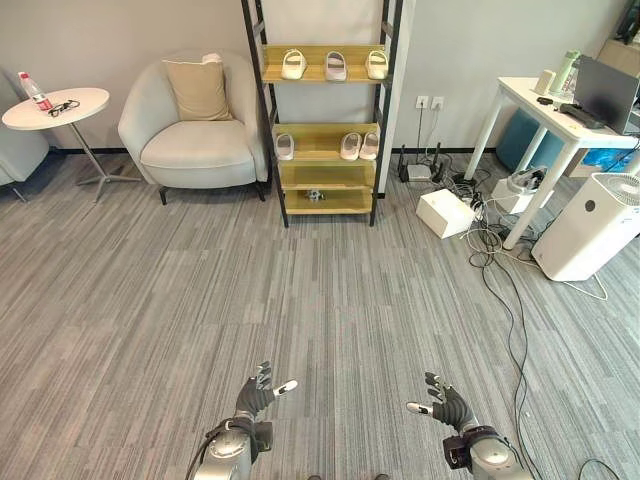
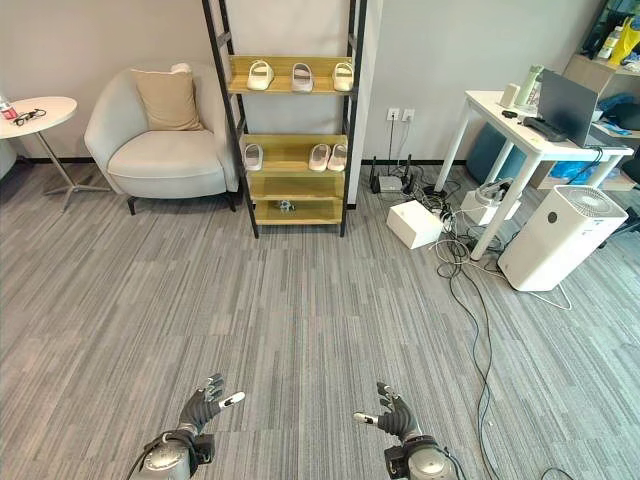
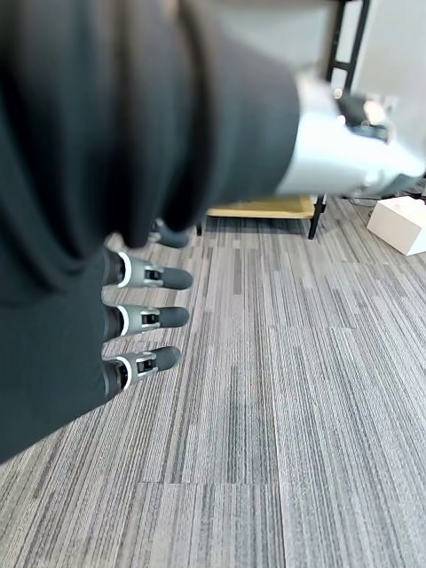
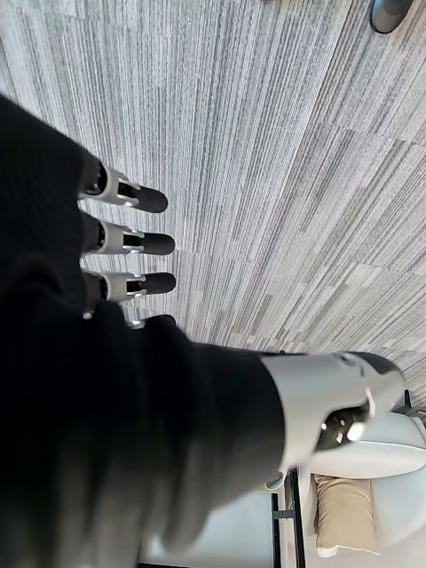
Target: Arrange the slippers neatly on the shoe rack.
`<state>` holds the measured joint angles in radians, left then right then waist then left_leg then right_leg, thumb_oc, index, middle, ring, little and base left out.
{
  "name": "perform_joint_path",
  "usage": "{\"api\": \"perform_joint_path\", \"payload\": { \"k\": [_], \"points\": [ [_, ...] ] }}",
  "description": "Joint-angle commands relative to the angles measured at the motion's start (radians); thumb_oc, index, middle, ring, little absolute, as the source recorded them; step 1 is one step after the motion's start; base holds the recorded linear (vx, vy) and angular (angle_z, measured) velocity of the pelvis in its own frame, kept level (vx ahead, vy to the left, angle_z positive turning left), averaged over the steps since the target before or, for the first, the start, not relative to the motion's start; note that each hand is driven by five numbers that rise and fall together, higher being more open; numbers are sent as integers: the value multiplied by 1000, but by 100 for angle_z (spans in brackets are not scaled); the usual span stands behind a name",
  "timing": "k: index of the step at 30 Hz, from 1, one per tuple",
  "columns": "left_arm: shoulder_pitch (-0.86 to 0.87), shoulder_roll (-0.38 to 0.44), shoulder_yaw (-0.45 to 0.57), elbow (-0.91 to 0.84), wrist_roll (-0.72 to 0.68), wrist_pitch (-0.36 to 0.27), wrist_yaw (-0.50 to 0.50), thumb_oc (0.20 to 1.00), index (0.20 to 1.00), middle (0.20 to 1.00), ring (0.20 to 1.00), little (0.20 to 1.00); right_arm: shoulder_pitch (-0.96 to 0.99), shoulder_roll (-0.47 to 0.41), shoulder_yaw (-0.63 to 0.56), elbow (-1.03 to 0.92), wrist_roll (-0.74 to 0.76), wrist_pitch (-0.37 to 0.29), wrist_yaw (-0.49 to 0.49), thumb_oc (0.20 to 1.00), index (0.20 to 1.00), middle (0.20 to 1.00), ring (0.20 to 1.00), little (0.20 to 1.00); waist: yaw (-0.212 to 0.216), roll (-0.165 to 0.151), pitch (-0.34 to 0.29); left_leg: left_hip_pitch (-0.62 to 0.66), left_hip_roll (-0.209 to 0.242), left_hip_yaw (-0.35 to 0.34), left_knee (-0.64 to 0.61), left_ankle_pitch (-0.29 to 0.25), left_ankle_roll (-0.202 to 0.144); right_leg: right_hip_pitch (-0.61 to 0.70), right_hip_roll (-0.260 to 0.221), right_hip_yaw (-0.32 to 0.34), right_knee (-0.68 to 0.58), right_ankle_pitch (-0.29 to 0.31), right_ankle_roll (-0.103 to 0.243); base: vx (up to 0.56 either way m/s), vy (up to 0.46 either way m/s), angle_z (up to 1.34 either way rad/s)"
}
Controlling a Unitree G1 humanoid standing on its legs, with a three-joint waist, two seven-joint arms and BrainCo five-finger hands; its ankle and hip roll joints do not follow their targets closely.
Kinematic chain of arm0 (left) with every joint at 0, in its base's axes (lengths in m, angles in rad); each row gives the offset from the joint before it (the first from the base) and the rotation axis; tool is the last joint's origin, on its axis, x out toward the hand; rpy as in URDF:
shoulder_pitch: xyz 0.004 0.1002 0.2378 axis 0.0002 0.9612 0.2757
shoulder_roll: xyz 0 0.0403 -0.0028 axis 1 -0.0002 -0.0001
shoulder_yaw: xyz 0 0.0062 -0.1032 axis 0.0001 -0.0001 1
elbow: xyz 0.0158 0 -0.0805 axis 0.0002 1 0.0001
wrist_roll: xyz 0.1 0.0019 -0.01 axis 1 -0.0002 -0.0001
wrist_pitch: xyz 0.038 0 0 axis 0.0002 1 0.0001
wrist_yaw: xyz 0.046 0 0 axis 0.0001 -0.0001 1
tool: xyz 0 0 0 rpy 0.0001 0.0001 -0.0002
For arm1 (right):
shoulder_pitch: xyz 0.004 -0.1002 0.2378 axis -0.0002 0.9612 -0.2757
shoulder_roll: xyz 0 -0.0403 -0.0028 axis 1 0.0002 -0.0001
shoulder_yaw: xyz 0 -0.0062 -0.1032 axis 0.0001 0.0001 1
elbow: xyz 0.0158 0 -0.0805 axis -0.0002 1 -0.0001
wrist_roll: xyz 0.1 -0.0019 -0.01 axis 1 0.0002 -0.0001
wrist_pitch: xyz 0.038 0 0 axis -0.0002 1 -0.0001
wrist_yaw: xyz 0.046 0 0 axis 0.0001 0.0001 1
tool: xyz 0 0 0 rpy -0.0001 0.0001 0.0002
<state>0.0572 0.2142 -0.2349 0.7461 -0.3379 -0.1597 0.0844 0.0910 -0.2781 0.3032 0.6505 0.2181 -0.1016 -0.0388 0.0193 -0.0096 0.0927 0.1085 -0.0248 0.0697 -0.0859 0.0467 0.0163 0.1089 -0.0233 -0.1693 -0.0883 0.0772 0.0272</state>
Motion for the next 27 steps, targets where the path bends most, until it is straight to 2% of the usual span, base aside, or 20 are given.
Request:
{"api": "perform_joint_path", "payload": {
  "k": [1,8,13,14,15,16,19,20,22,24,26,27],
  "points": [
    [-55,-3,-17,-4,-45,-21,-9,1000,1000,1000,1000,1000,-23,2,12,-37,41,-32,10,1000,1000,1000,1000,1000,8,-20,-27,-23,61,-1,-1,-7,-73,4,-88,10,1,-53,104,0,0,0],
    [-54,3,-2,-13,-45,-25,0,1000,1000,1000,1000,1000,-29,-4,4,-33,34,-32,5,1000,1000,1000,1000,1000,9,-21,-23,-22,59,-3,-1,-11,-73,5,-92,5,1,-54,105,0,0,0],
    [-39,8,25,-1,-66,-30,14,1000,1000,1000,1000,1000,-60,-4,9,-38,33,-35,-5,1000,1000,1000,1000,1000,26,-31,7,-47,46,-11,6,-13,-62,-15,-103,6,1,-45,114,0,76,0],
    [-6,36,44,-37,-54,-31,3,1000,1000,1000,1000,1000,-73,-17,-21,-35,34,-35,-10,1000,1000,1000,1000,1000,43,-37,33,-82,25,-20,45,-36,-40,-47,-129,9,54,-48,126,-24,254,3],
    [-3,43,49,-40,-56,-29,1,1000,1000,1000,1000,1000,-78,-21,-29,-35,31,-37,-11,1000,1000,1000,1000,1000,45,-36,43,-86,21,-20,52,-41,-32,-77,-135,16,109,-54,132,-47,309,7],
    [-6,51,65,-21,-50,-31,-6,1000,1000,1000,1000,1000,-83,-18,-39,-35,28,-39,-12,1000,1000,1000,1000,1000,48,-33,60,-85,17,-8,53,-52,-18,-137,-147,28,209,-50,151,-46,209,4],
    [-14,63,79,-13,-40,-30,-9,1000,1000,1000,1000,1000,-84,-14,-44,-38,23,-42,-8,1000,1000,1000,1000,1000,41,-27,92,-68,18,4,53,-63,-4,-237,-168,31,394,12,174,21,139,-14],
    [-18,64,84,-9,-38,-33,-7,1000,1000,1000,1000,1000,-80,-12,-46,-39,20,-41,-5,1000,1000,1000,1000,1000,34,-27,97,-50,17,2,43,-66,-7,-259,-174,27,387,29,173,221,11,-12],
    [-42,59,79,4,-52,-36,-4,1000,1000,1000,1000,1000,-75,-15,-51,-35,23,-37,-7,1000,1000,1000,1000,1000,17,-36,102,-4,20,-5,12,-75,-22,-278,-194,8,262,67,165,286,-76,-5],
    [-68,50,73,3,-62,-36,3,1000,1000,1000,1000,1000,-73,-18,-52,-33,17,-34,-12,1000,1000,1000,1000,1000,-1,-47,107,28,24,-13,2,-90,-37,-302,-202,-5,158,115,179,264,-134,6],
    [-91,44,63,1,-61,-35,9,1000,1000,1000,1000,1000,-62,-19,-49,-45,7,-28,-11,1000,1000,1000,1000,1000,-16,-52,103,54,36,-22,0,-107,-50,-301,-197,-15,116,133,188,265,-148,13],
    [-100,40,53,-14,-62,-33,10,1000,1000,1000,1000,1000,-51,-21,-49,-55,4,-26,-9,1000,1000,1000,1000,1000,-23,-55,96,63,44,-28,-1,-117,-59,-288,-186,-10,107,111,183,321,-216,15]
  ]
}}
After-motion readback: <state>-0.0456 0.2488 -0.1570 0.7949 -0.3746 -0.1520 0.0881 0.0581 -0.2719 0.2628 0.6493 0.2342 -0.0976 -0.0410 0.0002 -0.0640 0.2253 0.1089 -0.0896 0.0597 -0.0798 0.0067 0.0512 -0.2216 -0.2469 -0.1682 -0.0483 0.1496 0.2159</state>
